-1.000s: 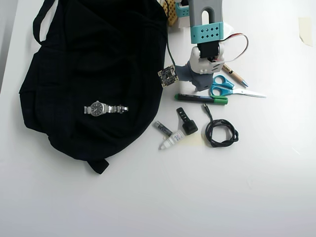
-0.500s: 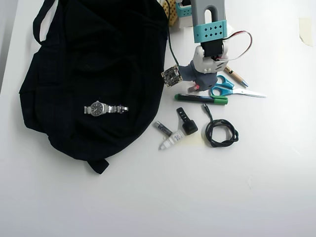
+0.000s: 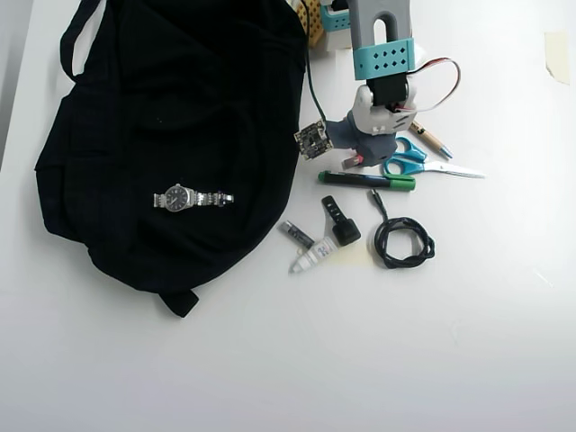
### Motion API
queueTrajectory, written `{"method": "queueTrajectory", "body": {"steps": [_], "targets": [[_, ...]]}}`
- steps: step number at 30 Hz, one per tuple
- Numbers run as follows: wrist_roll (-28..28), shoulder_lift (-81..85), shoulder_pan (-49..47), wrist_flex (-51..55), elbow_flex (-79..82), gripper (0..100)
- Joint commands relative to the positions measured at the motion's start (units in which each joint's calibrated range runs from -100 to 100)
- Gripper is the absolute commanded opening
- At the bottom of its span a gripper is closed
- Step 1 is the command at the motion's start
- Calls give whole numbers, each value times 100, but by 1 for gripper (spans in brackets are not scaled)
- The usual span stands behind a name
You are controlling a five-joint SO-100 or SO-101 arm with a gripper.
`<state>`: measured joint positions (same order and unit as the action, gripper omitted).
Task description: Put the usb stick into the black bag
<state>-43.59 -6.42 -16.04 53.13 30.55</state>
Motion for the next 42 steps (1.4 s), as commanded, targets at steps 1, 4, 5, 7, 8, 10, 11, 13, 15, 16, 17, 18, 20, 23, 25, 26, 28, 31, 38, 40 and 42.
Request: {"method": "queueTrajectory", "body": {"steps": [1, 4, 5, 7, 8, 10, 11, 13, 15, 16, 17, 18, 20, 23, 25, 26, 28, 31, 38, 40, 42], "targets": [[-612, 534, 85, 578, -997, 2], [-256, 866, 459, 1207, -1806, 2], [-98, 1065, 841, 1724, -2372, 2], [106, 1256, 1334, 2198, -2947, 2], [190, 1331, 1611, 2422, -3216, 2], [326, 1422, 2307, 2852, -3630, 2], [395, 1439, 2673, 3042, -3782, 2], [568, 1439, 3459, 3352, -4016, 2], [767, 1439, 4124, 3421, -4133, 2], [830, 1422, 4408, 3421, -4133, 2], [877, 1389, 4693, 3421, -4088, 2], [898, 1364, 4887, 3421, -4052, 2], [914, 1306, 5059, 3403, -4043, 2], [1118, 1306, 5097, 3343, -4133, 22], [1506, 1439, 5022, 3369, -4115, 31], [2020, 1738, 4782, 3558, -4151, 21], [2791, 3256, 4371, 3851, -3737, 3], [3357, 7787, 2883, 3946, 387, 3], [3399, 10609, 1761, 2447, 5418, 3], [3509, 10609, 1776, 2180, 6101, 3], [3777, 10609, 1783, 2051, 6523, 3]]}}
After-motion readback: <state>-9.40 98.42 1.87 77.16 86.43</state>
